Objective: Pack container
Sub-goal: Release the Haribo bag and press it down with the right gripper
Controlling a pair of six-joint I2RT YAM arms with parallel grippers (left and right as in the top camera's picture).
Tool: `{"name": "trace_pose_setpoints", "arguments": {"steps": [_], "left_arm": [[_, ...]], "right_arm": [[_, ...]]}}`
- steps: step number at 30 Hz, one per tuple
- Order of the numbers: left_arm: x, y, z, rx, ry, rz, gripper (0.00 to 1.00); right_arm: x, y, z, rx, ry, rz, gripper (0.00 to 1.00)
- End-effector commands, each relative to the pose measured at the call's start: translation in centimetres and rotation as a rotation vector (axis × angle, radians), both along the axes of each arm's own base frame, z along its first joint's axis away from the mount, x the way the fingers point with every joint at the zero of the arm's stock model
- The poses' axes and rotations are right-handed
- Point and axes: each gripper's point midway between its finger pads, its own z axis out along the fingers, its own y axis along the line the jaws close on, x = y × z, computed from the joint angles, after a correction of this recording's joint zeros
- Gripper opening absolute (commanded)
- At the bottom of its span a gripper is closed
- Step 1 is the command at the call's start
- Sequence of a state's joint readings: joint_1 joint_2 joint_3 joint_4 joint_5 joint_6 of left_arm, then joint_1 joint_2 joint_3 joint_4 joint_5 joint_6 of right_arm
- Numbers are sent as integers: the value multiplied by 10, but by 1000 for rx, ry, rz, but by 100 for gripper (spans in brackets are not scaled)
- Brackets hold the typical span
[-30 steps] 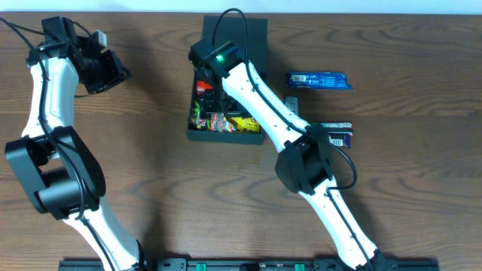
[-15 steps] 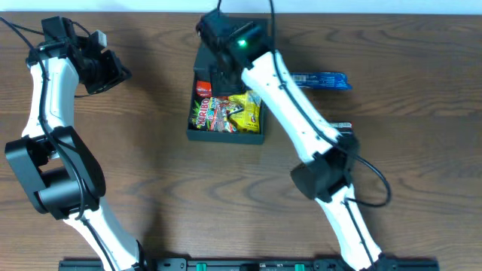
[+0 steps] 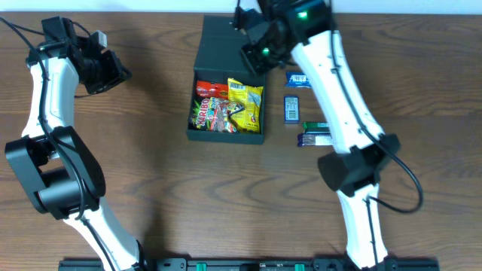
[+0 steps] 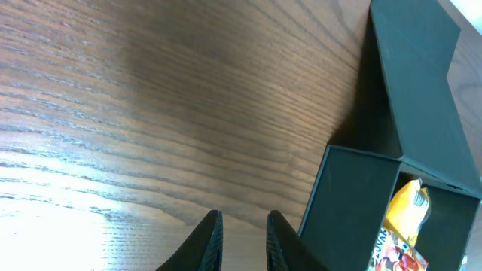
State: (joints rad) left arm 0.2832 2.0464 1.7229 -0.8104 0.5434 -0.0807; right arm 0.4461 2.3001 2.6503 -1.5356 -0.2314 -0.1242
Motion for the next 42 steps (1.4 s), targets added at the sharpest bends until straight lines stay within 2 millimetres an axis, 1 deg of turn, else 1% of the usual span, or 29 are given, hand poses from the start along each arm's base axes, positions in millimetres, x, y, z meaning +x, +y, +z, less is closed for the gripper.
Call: {"name": "trace_pose_setpoints", "arguments": {"steps": [1, 2, 3, 5, 6, 7, 8, 10, 11, 12, 13, 15, 16, 18, 19, 20, 22, 23, 24, 25, 26, 29, 34, 38, 42], "left_arm": [[2, -2, 1, -5, 1, -11, 21], [1, -3, 1, -7, 6, -12, 21], [0, -3, 1, -8, 9, -12, 21], [0, -2, 0, -3, 12, -11, 21], [0, -2, 0, 1, 12, -10, 21], [0, -2, 0, 2, 13, -10, 21], [0, -2, 0, 4, 13, -17, 21], [-1, -4, -1, 5, 14, -22, 21], [-1, -5, -1, 5, 14, -25, 21], [0, -7, -1, 6, 12, -30, 21], [0, -9, -1, 8, 10, -40, 21], [0, -14, -1, 13, 9, -61, 21], [0, -17, -1, 15, 7, -72, 21], [0, -23, -1, 18, 5, -92, 21], [-1, -27, -1, 19, 7, -103, 21], [-1, -31, -1, 19, 7, -113, 21], [-2, -37, -2, 18, 12, -126, 21], [-2, -40, -2, 18, 13, -132, 21], [-2, -43, -2, 18, 13, -138, 21], [-2, -45, -2, 18, 13, -143, 21], [-2, -47, -2, 19, 13, -148, 21], [-1, -52, -2, 19, 12, -157, 21], [-1, -58, -2, 18, 12, -169, 21], [-1, -62, -2, 19, 12, -178, 21], [-1, -64, -2, 19, 12, -182, 21]], "right_arm": [[-23, -24, 51, -39, -115, 59, 2], [-35, -34, 51, -46, -94, 62, 2], [-43, -44, 48, -68, -82, 64, 2], [-59, -69, 34, -104, -73, 27, 2], [-65, -79, 25, -84, -78, 2, 1], [-69, -78, 19, -36, -79, -5, 2], [-72, -67, 15, 55, -85, 3, 2], [-72, -29, 1, 208, -69, 15, 1], [-71, -10, -9, 284, -48, 10, 1], [-72, 4, -17, 340, -27, 17, 1], [-73, 14, -26, 388, 0, 26, 1], [-76, 24, -45, 437, 54, 51, 1], [-78, 30, -55, 433, 78, 61, 1], [-85, 48, -83, 410, 145, 78, 1], [-88, 54, -97, 394, 178, 76, 1], [-90, 56, -108, 384, 207, 67, 1], [-88, 55, -121, 377, 239, 56, 1], [-87, 58, -125, 381, 241, 61, 1], [-89, 66, -128, 395, 241, 81, 1], [-89, 72, -127, 409, 237, 93, 1], [-88, 74, -126, 414, 231, 96, 1], [-81, 73, -119, 427, 202, 94, 1], [-71, 72, -129, 397, 166, 77, 1], [-67, 72, -145, 367, 168, 66, 1], [-63, 66, -172, 304, 180, 34, 1]]}}
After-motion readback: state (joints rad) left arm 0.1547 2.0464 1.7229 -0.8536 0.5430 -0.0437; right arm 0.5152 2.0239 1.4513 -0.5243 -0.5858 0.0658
